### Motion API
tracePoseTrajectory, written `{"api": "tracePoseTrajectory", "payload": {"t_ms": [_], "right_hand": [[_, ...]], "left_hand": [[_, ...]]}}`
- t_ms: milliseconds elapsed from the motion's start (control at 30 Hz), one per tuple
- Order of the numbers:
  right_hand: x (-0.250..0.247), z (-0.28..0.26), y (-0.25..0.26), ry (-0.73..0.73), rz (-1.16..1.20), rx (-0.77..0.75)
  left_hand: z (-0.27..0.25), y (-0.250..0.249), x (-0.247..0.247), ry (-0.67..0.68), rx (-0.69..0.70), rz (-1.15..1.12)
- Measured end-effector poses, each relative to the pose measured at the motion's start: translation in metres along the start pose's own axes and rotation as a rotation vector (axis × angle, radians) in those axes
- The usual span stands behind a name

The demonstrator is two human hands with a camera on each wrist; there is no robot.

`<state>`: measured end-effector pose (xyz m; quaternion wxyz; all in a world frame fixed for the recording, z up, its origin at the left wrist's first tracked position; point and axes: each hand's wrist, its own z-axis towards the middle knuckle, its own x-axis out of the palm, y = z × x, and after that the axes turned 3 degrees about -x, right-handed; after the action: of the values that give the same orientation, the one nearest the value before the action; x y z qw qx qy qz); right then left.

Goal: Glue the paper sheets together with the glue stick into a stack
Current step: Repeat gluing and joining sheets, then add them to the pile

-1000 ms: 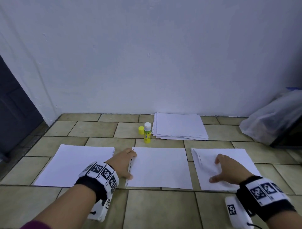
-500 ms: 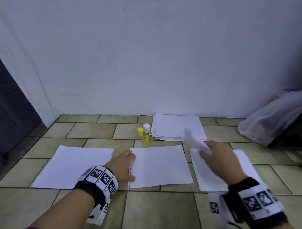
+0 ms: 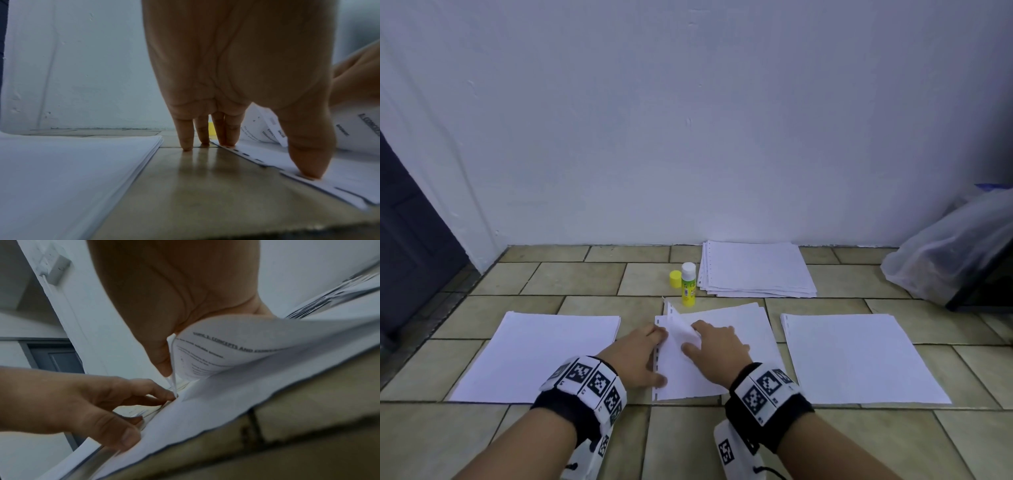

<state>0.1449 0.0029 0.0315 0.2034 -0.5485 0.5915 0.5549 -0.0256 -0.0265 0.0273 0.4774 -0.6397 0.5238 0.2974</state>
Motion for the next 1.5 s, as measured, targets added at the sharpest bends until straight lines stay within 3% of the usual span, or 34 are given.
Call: {"api": "tracePoseTrajectory", "payload": {"t_ms": [667, 1000, 1200, 1500], "right_hand": [[0.015, 0.023, -0.018, 0.040, -0.092, -0.027], [0.010, 0.021, -0.015, -0.011, 0.051, -0.024], [0.010, 0.021, -0.015, 0.089, -0.025, -0.025], [0.002, 0.010, -0.009, 0.123, -0.066, 0.002]], "left_hand": [[0.002, 0.002, 0.001, 0.000, 0.012, 0.017], [0.000, -0.001, 0.002, -0.015, 0.019, 0.047], [0.003, 0.007, -0.006, 0.034, 0.020, -0.064], [0.003, -0.002, 0.001, -0.091, -0.099, -0.051]]}}
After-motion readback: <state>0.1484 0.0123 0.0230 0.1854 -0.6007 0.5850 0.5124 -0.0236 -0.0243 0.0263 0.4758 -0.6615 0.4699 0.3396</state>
